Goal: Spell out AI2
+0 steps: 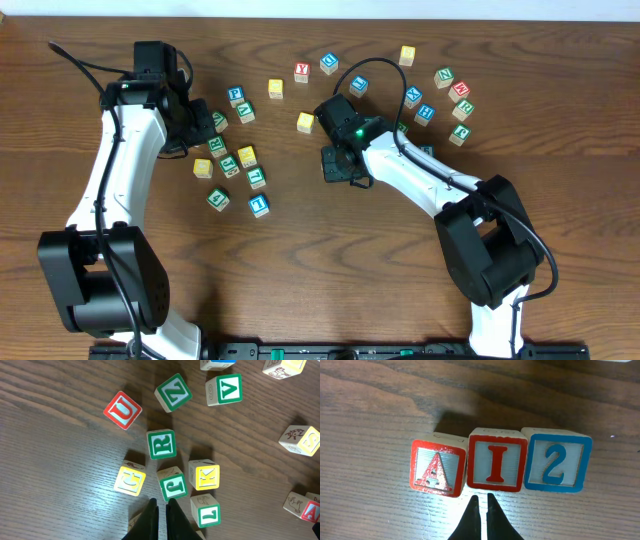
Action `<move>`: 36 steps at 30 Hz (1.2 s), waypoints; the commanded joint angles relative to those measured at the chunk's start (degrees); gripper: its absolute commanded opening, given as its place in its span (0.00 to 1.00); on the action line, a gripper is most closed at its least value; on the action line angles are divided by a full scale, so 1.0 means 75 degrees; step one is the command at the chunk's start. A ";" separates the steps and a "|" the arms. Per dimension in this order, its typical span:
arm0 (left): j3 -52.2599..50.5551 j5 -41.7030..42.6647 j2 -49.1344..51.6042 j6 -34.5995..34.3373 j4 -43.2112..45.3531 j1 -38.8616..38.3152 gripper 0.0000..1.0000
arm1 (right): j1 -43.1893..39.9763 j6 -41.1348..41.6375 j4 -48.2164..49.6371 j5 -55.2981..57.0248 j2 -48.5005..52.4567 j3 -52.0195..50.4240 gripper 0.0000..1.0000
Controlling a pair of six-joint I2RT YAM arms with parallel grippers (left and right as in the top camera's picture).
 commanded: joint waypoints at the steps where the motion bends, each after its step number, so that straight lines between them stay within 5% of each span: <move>1: 0.0102 -0.0099 -0.0055 0.0090 -0.0026 0.0023 0.08 | -0.0009 0.0020 -0.0073 -0.0166 -0.0259 0.0152 0.01; 36: 0.0102 -0.0099 -0.0055 0.0038 -0.0085 0.0023 0.08 | 0.0667 0.0321 0.0516 0.0239 0.0140 0.0140 0.01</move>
